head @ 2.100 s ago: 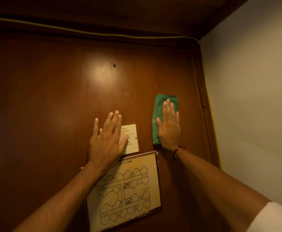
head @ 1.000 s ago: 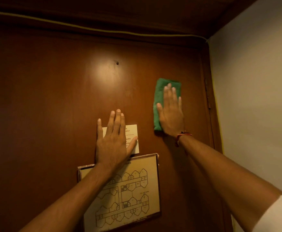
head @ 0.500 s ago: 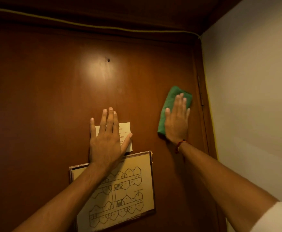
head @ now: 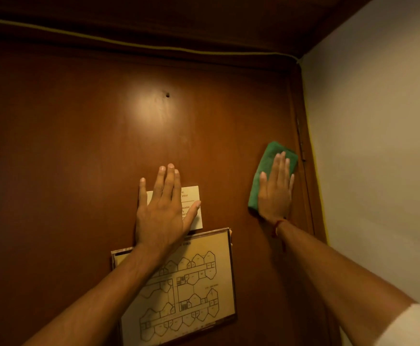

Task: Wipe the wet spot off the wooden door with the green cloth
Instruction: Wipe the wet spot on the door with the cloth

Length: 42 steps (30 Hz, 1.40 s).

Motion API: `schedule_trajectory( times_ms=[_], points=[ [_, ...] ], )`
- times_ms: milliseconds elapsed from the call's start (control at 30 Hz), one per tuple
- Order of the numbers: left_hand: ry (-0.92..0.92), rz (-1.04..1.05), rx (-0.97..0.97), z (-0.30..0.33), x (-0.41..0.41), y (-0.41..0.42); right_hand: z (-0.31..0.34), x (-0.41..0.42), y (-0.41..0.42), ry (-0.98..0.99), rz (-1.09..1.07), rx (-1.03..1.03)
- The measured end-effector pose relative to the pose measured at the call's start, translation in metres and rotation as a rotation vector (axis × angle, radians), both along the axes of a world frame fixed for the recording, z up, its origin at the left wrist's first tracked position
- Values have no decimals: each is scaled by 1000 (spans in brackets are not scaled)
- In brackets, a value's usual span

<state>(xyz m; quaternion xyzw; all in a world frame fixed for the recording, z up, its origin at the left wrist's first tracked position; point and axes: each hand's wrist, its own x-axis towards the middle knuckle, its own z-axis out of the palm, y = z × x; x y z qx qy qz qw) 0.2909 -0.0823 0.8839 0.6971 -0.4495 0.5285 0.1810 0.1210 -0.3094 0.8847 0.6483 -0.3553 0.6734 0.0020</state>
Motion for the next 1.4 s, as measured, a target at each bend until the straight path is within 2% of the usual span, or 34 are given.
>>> schedule_trajectory(
  times_ms=[67, 133, 233, 300, 367, 467, 600, 700, 833, 933, 1000, 1100, 1167, 1233, 1300, 1400],
  points=[
    [-6, -3, 3, 0, 1, 0, 37, 7, 7, 20, -5, -12],
    [-8, -4, 2, -1, 2, 1, 58, 21, 21, 132, -26, -114],
    [-17, -12, -1, -3, 2, 0, 47, 35, 43, 328, 32, -315],
    [-7, -17, -16, -4, 1, -2, 18, 31, 43, 389, 65, -358],
    [39, -27, -28, -5, -3, -6, -22, 20, 31, 316, 82, -290],
    [32, -41, 5, -5, -16, -11, -74, 5, 14, 89, 44, -43],
    [-112, -167, 84, -18, -58, -26, -40, 9, 13, -114, -5, 157],
    [-57, -193, 80, -23, -87, -41, -10, 9, 21, 44, 98, 55],
    [-37, -89, 131, -18, -113, -59, -17, -21, 28, 208, 328, -86],
    [187, -65, 204, -20, -131, -73, -26, -46, 27, 186, 440, -42],
    [310, -92, 203, -26, -140, -80, -33, -60, 25, 100, 554, 44],
    [220, -133, 285, -50, -152, -85, -56, -85, 17, -122, 666, 252],
    [175, -208, 324, -72, -156, -88, -83, -104, 7, -181, 657, 386],
    [216, -329, 355, -107, -160, -92, -123, -127, 4, -206, 665, 532],
    [405, -486, 429, -160, -168, -92, -182, -152, 9, -223, 701, 661],
    [851, -654, 558, -272, -183, -84, -304, -188, 28, -182, 710, 928]
  ],
)
